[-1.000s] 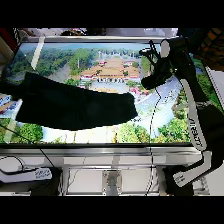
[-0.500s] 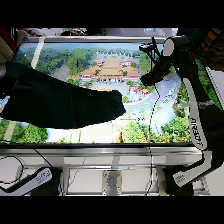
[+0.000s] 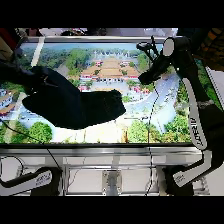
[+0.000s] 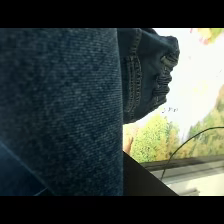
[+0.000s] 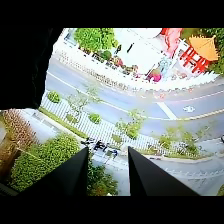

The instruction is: Fold the clothes and pants, and hang the long-sleeved shirts on hangers.

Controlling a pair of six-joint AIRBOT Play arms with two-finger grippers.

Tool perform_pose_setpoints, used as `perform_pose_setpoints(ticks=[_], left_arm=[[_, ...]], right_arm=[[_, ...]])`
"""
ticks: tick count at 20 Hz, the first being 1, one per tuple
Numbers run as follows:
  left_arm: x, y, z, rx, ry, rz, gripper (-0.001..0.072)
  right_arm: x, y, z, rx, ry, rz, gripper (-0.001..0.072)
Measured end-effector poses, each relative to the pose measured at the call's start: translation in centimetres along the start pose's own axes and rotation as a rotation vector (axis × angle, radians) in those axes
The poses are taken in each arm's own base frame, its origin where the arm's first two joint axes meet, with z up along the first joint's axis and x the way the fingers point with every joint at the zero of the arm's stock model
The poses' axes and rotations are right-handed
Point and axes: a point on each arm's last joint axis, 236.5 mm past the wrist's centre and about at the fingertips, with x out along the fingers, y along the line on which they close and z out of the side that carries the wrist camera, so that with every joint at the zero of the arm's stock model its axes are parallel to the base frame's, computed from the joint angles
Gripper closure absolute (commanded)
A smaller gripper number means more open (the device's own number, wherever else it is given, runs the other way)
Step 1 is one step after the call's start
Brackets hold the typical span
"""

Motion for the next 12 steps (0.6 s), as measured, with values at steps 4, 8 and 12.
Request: perform_pose_setpoints(ticks=[4,8,12], left_arm=[[4.0,-2.4,-0.2,0.017,0.037,-0.013,0.0666],[2.7,-4.2,1.4,0.031,-0.010,-0.074,0.0666],[-3.3,-0.6,3.4,-0.007,-0.060,-0.009,0.0667]], right_arm=[[0.4,0.0,0.0,-0.007,0.002,0.004,0.0450],[2.4,0.1,-1.4,-0.013,0.059,0.023,0.0450],[5.5,0.2,-4.1,0.001,0.152,0.052,0.0451]])
